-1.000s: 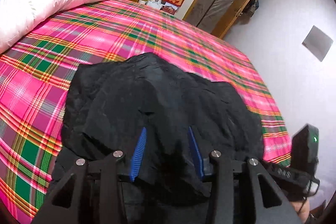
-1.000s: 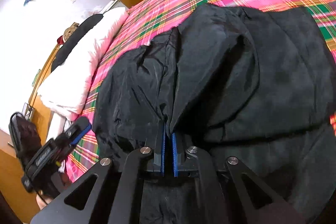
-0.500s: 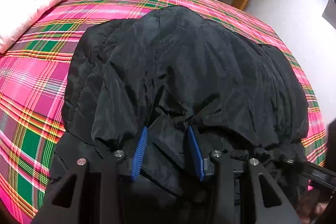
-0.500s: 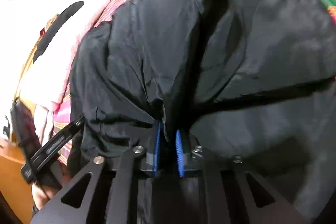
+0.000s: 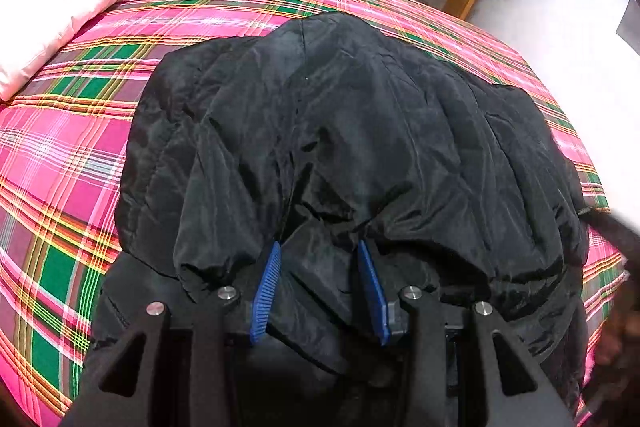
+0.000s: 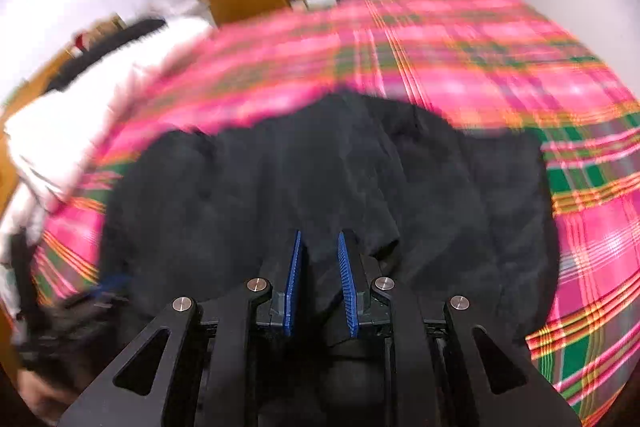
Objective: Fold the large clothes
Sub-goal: 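Lower the folded hem onto the hood end with both tools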
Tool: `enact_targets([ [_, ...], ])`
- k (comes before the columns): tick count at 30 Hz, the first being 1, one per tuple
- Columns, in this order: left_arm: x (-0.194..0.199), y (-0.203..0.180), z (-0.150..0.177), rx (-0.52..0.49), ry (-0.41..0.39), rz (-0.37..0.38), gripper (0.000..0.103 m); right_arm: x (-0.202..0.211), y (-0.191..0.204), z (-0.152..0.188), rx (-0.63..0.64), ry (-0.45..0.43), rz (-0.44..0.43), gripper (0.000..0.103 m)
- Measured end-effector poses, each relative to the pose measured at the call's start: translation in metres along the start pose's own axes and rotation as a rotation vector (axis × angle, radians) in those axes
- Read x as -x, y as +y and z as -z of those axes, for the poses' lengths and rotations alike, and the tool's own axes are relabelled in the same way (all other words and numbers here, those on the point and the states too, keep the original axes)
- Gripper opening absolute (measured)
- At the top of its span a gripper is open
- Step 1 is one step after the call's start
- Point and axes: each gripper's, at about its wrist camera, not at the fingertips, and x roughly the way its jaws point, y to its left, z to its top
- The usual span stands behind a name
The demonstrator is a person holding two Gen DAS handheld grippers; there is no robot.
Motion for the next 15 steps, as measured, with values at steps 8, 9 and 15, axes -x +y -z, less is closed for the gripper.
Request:
enact_targets([
  [8, -0.008, 0.004, -0.002, -0.002, -0.004, 0.002, 0.044, -0.021, -0.003, 0.016, -0.002, -0.013, 0.029, 0.012],
  [9, -0.007, 0.004, -0.002, 0.005, 0.000, 0.001, 0.044, -0.019, -0.004, 0.014, 0.001, -0.014, 0.024, 0.012],
  [15, 0.036, 0.000, -0.021, -0.002, -0.085, 0.006, 0.043, 0.033, 0.009, 0.002, -0.008, -0.071, -0.011, 0.015],
])
